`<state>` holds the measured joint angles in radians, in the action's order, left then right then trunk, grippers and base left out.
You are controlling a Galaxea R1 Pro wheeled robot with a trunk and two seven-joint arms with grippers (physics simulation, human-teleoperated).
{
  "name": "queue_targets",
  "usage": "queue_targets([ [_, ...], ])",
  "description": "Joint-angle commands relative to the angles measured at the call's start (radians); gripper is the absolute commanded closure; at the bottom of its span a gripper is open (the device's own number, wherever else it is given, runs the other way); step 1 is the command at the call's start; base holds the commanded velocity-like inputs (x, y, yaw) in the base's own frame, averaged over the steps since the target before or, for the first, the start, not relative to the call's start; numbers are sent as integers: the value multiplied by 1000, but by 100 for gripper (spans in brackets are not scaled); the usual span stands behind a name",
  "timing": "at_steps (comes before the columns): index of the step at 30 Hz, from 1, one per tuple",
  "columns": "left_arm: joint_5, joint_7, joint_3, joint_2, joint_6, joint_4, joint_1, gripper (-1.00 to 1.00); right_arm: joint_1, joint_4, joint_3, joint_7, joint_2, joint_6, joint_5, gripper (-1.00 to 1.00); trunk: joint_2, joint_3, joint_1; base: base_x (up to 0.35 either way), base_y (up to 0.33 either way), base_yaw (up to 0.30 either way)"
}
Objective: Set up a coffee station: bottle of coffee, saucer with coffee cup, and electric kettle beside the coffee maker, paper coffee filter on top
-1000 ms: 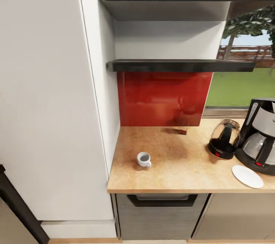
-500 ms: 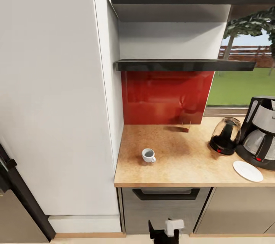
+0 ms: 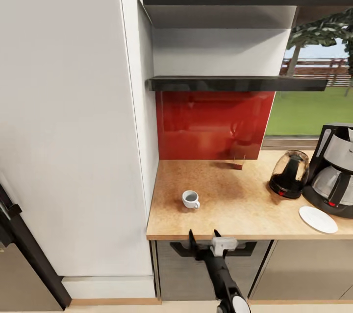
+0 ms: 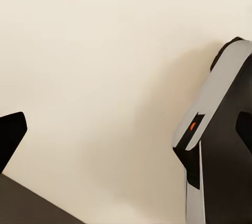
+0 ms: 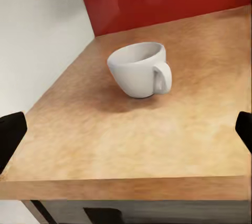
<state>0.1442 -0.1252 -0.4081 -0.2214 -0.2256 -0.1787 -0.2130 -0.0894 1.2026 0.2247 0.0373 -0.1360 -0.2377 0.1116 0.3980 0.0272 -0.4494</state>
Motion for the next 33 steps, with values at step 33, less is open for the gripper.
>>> queue_targets([
  [33,-24,-4,54,-2,82,7,1,-100,-477,153,1,216,1,1029,8,-100,2,2,-1,-11,0,0],
])
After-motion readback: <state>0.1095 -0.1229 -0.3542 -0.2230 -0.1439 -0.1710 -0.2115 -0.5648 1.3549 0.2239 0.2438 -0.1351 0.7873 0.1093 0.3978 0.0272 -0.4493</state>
